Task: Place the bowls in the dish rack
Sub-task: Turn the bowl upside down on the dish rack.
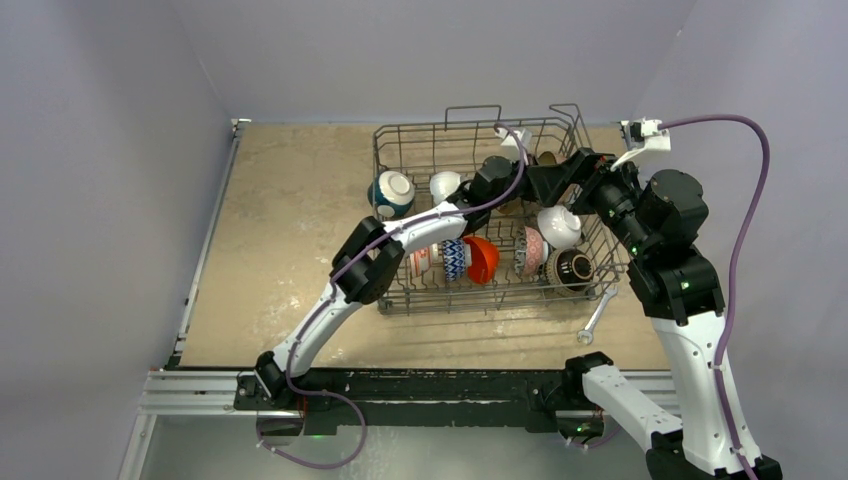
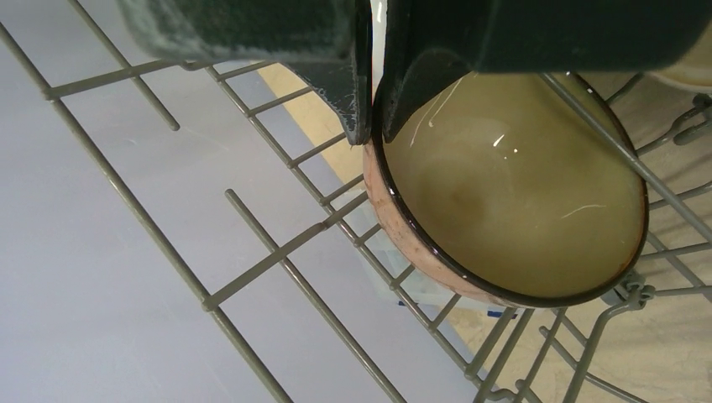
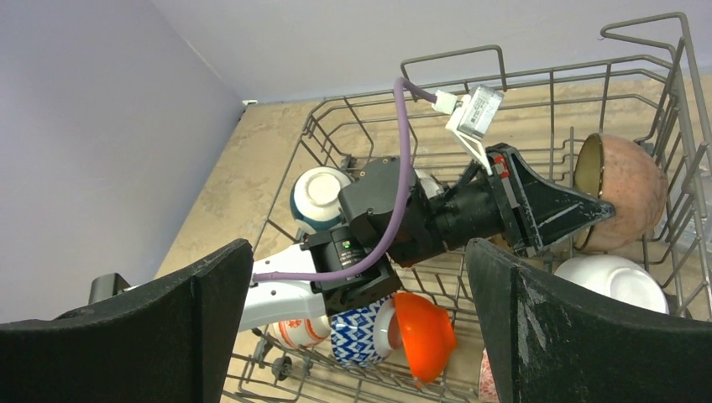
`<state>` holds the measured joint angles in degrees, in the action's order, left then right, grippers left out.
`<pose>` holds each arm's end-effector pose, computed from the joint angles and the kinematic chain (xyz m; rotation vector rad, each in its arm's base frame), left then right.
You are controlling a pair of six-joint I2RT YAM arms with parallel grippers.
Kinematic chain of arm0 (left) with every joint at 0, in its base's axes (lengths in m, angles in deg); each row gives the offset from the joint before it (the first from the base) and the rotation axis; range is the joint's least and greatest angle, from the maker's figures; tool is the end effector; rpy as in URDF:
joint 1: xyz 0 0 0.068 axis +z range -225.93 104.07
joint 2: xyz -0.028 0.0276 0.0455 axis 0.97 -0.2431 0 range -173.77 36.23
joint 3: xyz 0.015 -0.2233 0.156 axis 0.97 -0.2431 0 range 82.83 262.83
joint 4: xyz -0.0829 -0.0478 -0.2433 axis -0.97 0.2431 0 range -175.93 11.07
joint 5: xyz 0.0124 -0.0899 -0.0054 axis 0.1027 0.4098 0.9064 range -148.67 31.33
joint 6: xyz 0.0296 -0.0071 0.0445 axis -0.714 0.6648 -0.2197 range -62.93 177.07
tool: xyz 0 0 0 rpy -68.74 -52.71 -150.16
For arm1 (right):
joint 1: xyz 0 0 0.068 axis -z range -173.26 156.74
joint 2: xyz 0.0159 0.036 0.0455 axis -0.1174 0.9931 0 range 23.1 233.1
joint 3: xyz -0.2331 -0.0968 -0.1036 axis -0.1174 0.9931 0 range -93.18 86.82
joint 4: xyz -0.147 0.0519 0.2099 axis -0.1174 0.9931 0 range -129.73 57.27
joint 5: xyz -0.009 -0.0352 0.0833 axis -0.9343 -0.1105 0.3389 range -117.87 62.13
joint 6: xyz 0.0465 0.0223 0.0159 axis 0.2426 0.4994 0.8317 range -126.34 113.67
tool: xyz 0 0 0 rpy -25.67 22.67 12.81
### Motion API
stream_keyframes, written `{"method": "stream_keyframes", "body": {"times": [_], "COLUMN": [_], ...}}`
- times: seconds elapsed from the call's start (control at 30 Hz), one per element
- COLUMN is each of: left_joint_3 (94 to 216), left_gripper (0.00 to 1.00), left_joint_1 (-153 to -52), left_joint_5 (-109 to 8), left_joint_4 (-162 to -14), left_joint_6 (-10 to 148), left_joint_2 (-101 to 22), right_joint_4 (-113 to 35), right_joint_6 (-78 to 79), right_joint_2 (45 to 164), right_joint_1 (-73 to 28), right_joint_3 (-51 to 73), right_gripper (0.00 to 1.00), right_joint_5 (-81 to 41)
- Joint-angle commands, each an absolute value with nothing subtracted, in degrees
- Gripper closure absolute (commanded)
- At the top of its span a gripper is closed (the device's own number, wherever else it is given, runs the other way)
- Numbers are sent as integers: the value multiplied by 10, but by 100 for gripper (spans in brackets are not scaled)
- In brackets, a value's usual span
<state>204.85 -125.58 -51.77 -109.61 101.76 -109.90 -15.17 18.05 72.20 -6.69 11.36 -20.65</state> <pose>0.3830 -0.4575 0.2145 0.1808 1.7482 -1.3488 0.1441 0.0391 0.4790 0.0481 1.5719 0.6184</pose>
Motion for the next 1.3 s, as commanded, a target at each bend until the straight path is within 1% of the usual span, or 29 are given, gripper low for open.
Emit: {"method": "stream_keyframes", "body": {"times": [0.0, 0.27, 0.5, 1.0, 1.1, 1.17, 1.27], "left_joint_3": [2015, 1970, 2006, 2030, 2025, 2011, 1995], "left_gripper": [100, 100, 100, 100, 91, 80, 68], "left_joint_1": [-1227, -1211, -1190, -1169, -1169, -1169, -1169], "left_joint_5": [-520, -538, -542, -498, -495, -493, -492], "left_joint_4": [-1086, -1080, -996, -972, -981, -1003, -1035], "left_joint_6": [1026, 1031, 1068, 1110, 1104, 1104, 1094], "left_joint_2": [-1040, -1012, -1028, -1048, -1041, -1030, -1006], "right_joint_4": [-163, -165, -167, -171, -172, -171, -175], "right_joint_6": [173, 172, 173, 175, 175, 175, 174], "right_joint_2": [721, 721, 723, 725, 724, 725, 725], "right_joint_1": [-66, -65, -66, -65, -65, -65, -66], "right_joint_3": [114, 122, 123, 122, 123, 123, 126], "right_gripper": [1, 1, 1, 1, 1, 1, 1], "right_joint_5": [-193, -193, -189, -182, -182, -181, -178]}}
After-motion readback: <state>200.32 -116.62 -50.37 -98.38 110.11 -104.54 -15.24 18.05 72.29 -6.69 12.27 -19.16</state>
